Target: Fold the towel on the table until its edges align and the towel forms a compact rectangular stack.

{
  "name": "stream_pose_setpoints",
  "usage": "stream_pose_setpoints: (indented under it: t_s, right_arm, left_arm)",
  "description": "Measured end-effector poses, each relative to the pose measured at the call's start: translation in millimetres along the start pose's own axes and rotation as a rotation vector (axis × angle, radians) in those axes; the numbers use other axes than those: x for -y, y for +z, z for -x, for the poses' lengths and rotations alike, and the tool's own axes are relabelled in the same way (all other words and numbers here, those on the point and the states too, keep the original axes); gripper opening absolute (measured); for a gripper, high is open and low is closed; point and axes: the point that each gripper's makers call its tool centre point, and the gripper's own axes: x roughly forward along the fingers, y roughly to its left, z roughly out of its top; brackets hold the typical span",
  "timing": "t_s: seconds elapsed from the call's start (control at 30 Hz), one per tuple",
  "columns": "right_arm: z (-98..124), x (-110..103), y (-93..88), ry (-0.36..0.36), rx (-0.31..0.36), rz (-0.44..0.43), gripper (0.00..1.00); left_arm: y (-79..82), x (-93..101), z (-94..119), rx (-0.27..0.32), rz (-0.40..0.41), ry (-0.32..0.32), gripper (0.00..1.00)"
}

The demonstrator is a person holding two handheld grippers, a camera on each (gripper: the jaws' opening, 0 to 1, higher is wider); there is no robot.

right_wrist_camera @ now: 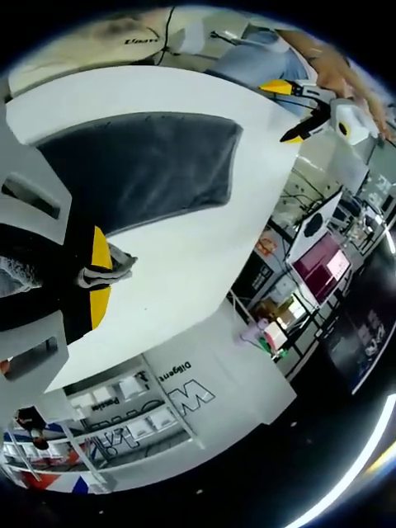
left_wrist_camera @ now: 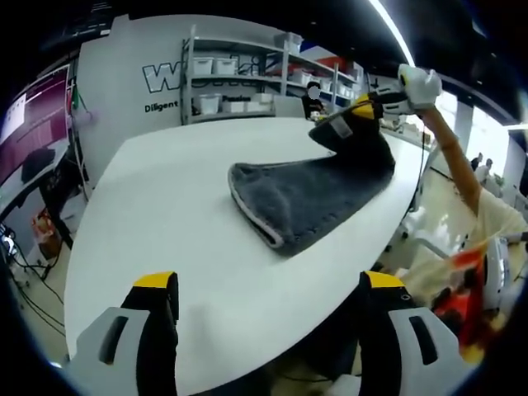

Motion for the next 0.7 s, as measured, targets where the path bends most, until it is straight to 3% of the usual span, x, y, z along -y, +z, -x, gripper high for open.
stream_pose_setpoints:
  t_s: [0.7]
  right_arm:
    - [-6.5,-12.5,24.6,0.037,0.031,-0.017,0.01]
  left_arm:
    - [2.5,-2.4,5.0,0.012,0.0,0.005,0.89]
